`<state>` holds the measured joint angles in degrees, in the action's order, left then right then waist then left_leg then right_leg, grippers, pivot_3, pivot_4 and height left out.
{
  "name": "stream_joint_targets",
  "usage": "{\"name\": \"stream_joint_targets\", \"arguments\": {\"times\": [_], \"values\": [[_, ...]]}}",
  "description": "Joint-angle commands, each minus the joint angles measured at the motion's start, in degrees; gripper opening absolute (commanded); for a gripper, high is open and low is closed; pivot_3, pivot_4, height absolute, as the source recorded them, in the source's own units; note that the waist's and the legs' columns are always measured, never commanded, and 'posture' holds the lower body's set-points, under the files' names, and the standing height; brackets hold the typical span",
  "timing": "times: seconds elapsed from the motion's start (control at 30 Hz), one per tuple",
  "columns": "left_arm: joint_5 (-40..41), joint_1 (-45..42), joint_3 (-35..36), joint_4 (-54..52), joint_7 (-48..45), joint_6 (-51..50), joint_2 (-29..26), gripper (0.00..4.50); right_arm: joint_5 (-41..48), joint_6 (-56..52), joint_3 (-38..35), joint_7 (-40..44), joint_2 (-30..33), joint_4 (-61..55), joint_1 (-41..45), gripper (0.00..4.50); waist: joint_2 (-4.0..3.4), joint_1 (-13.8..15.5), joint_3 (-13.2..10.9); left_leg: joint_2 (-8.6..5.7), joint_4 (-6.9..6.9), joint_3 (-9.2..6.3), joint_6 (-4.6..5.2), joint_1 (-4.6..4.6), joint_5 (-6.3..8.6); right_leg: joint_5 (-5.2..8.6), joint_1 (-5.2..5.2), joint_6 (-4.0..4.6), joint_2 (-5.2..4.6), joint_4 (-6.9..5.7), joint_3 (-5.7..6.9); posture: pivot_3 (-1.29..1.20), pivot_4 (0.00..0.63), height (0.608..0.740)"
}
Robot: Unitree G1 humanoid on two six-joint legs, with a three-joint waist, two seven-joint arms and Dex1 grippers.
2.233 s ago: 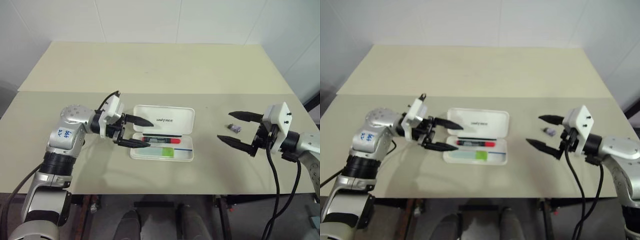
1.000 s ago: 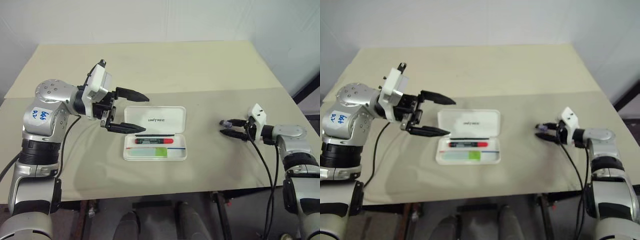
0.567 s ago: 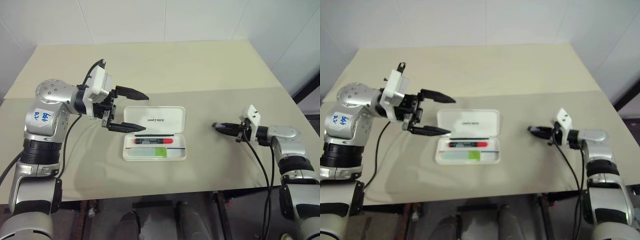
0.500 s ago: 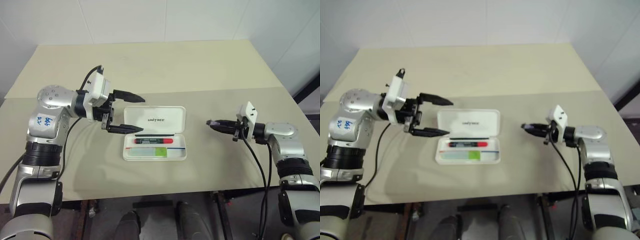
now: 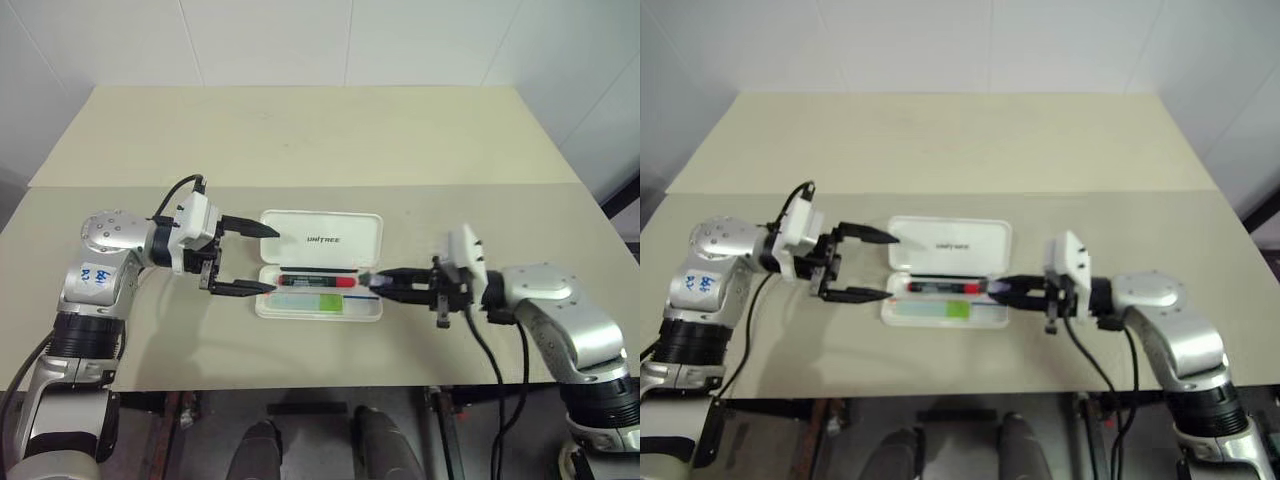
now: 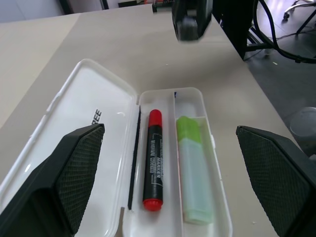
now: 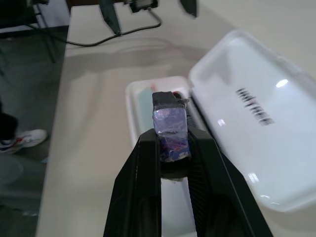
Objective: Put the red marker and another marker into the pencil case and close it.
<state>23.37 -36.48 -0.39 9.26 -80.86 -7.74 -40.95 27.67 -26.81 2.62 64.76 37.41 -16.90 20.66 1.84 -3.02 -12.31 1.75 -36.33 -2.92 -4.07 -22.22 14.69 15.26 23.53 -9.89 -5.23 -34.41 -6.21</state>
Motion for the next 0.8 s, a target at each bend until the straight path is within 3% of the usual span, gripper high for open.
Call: {"name": "stream_joint_targets", "arguments": {"times": [0.03,0.43,0.8], "values": [[0.3,1.3,0.7,-2.3,-0.3,0.9,-0.8,4.50,-3.7,2.7,5.3,-0.8,-1.5,-0.3,-0.3,0.38,0.00,-0.1,0.0,0.00,0.00,0.00,0.00,0.00,0.00,0.00,0.00,0.00,0.00,0.00,0.00,0.00,0.150,0.740],[0.6,2.8,0.7,-4.8,1.5,0.4,-0.4,4.50,-9.5,10.7,9.2,2.7,-2.8,13.0,4.8,0.38,0.02,-0.1,0.0,0.01,0.05,-0.01,0.01,0.00,0.00,0.02,0.02,0.04,0.01,0.00,0.02,0.00,0.150,0.740],[0.7,3.5,1.1,-5.7,2.8,0.2,-0.7,4.50,-10.7,13.4,9.5,5.4,-2.8,16.2,5.6,0.38,0.02,-0.1,0.0,0.02,0.07,-0.02,0.01,0.01,0.00,0.03,0.03,0.04,0.02,-0.01,0.02,0.00,0.150,0.740]]}}
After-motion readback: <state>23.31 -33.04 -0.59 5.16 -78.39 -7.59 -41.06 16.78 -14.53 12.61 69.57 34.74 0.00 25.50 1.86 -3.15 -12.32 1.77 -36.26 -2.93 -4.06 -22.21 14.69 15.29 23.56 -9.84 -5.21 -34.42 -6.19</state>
